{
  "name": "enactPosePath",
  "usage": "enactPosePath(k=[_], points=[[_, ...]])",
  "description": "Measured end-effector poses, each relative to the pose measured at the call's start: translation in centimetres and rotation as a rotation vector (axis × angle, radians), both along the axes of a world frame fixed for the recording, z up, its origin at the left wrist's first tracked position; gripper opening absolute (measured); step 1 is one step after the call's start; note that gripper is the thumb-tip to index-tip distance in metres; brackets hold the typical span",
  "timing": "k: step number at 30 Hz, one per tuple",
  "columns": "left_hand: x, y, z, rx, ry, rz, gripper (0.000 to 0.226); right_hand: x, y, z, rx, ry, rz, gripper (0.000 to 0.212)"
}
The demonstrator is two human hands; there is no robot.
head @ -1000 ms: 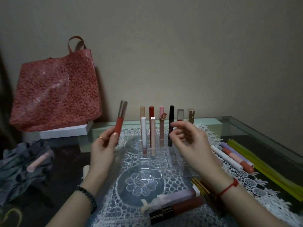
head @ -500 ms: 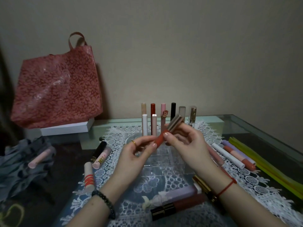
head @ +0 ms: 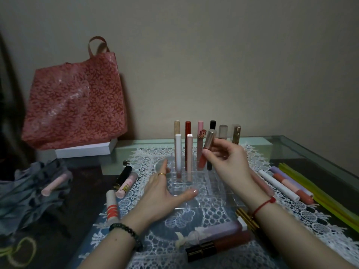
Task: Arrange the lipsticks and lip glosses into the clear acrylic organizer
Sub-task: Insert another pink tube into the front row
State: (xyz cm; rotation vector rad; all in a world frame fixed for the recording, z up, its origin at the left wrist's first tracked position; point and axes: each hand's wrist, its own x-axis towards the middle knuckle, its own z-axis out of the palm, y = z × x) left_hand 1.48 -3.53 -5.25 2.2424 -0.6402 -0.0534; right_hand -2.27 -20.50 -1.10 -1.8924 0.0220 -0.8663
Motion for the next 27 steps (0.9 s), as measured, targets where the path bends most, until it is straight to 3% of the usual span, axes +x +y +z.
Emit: enactPosePath(k=[11,27], points=[[0.8,0.3,-0.7,0.114,-0.066,-0.010,0.132,0.8,0.0,-1.3,-0.167,0.114,-0.041,0.023],[0.8,0.3,-0.8,0.120,-0.073,-0.011,0.131,0.7,0.0,-1.2,-0.177,0.145,-0.025,0.028]])
